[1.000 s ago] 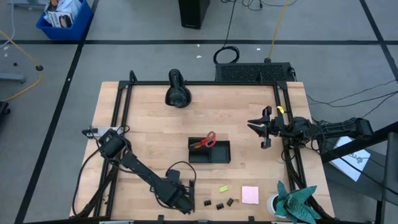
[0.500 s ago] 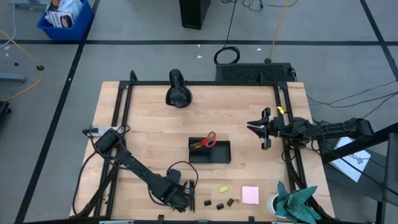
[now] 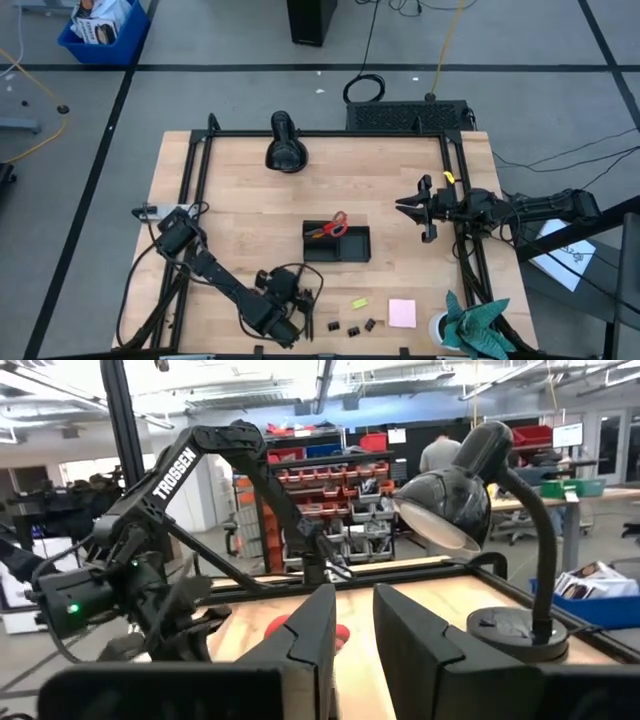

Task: Pick and place office supplies into organizer
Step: Put the pen into the desk organizer

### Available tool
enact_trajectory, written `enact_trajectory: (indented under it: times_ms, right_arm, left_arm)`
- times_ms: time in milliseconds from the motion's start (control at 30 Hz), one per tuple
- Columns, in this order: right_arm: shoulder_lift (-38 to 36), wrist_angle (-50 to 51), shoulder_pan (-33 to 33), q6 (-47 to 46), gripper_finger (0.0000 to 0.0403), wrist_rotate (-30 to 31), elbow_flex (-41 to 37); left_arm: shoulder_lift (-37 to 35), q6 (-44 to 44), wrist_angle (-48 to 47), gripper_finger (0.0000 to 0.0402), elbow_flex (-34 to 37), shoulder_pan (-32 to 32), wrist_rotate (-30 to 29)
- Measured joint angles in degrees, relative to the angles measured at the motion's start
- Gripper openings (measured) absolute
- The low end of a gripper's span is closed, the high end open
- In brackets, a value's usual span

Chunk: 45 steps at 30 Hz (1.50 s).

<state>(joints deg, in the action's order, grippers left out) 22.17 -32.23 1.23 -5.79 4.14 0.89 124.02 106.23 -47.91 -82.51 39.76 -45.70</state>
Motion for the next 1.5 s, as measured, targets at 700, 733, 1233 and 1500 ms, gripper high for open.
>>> enact_trajectory:
  times_ms: [700,733,1233,1500]
  right_arm:
    - [0.03,-2.84,0.0,1.97,0.0064,0.04,0.0]
    - [0.04,-3.06,0.0,2.03,0.0064,0.04,0.0]
    - [0.01,-7.23,0.0,3.68,0.0063,0.01,-0.02]
    - [0.02,-7.69,-0.02,3.51,0.0063,-7.02,-0.02]
  left_arm:
    - [-10.61,-55.6,15.15,0.0008,-0.36,-3.31,-34.87]
    - [-11.34,-56.05,14.5,0.0007,-0.38,-3.87,-35.01]
    - [-15.62,-107.09,51.58,0.0014,-0.43,-17.66,-1.25]
    - [-15.64,-130.78,71.16,0.001,-0.45,-21.51,21.37]
